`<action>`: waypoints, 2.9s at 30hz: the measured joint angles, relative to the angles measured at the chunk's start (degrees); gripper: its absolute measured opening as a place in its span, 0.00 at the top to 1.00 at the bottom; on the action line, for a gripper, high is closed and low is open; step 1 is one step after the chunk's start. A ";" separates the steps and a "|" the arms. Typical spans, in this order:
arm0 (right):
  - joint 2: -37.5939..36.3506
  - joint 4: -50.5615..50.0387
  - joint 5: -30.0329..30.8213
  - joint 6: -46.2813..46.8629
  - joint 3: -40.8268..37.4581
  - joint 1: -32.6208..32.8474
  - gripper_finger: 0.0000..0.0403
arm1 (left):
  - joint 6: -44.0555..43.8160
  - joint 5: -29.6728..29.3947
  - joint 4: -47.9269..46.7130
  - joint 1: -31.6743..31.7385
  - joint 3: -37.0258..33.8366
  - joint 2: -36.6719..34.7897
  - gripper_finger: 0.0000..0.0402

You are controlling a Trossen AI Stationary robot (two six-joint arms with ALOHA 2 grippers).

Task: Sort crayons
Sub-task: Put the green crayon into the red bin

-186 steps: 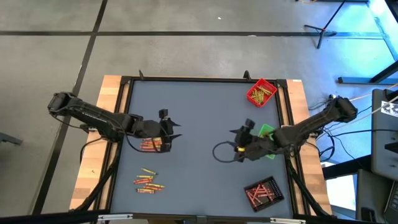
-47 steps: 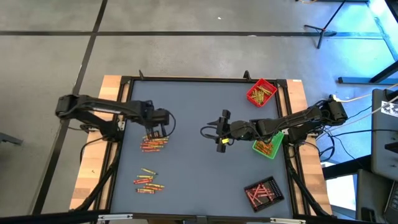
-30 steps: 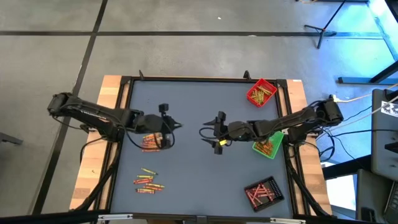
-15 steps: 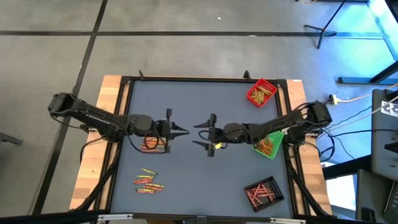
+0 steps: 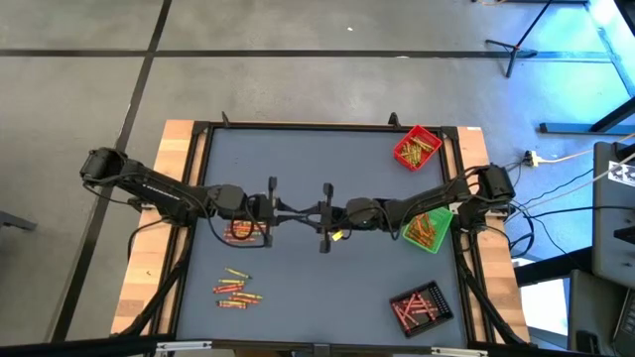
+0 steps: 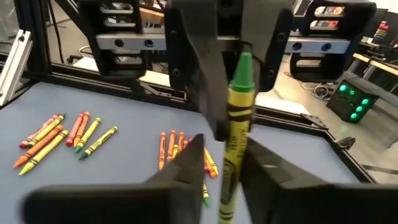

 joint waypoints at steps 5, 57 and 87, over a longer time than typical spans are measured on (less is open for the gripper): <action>0.00 -0.32 0.00 -1.55 -0.02 -0.04 0.96 | 0.18 0.24 -0.15 0.02 0.00 0.00 0.98; -30.97 -77.22 21.42 20.78 -7.73 -40.33 0.92 | -1.97 -7.68 -21.10 -1.07 0.02 -10.65 0.65; -30.93 -53.72 3.82 18.01 -20.68 -61.90 0.92 | -2.00 -7.68 -20.97 -1.08 0.02 -10.62 0.65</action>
